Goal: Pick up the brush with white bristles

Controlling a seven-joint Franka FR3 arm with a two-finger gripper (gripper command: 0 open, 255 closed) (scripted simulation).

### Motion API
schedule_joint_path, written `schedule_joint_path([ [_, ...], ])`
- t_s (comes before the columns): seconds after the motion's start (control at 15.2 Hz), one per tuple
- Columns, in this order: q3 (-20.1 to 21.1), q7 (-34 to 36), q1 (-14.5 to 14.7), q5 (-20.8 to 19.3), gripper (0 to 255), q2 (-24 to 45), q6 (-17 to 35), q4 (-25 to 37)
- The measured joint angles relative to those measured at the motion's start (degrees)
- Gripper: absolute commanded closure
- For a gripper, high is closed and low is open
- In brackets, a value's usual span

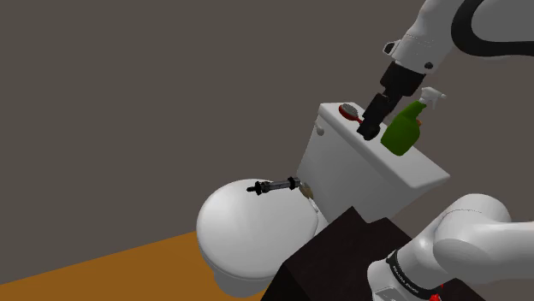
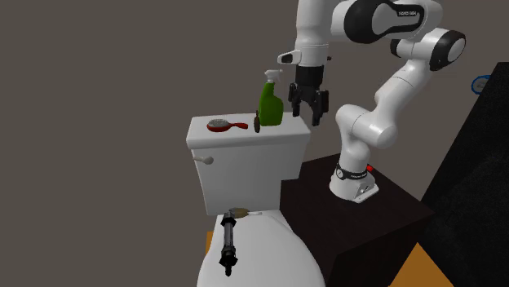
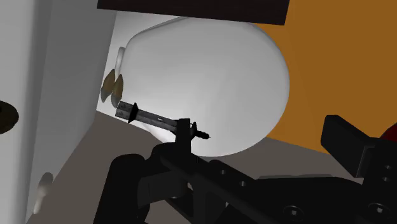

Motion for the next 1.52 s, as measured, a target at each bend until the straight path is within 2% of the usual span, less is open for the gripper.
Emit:
schedule_joint_path([
  [0.26,-1.83,-2.11,-0.96,-1.61,0,2.14,1.86,0.19],
  [0.73,-8.51,-9.64,-4.11,-6.6,0,9.83,8.15,1.59],
  [1.06,-12.92,-14.57,-5.69,-8.76,0,17.56,12.35,5.49],
  [1.52,-18.44,-21.18,-7.21,-9.28,0,29.12,17.28,12.75],
])
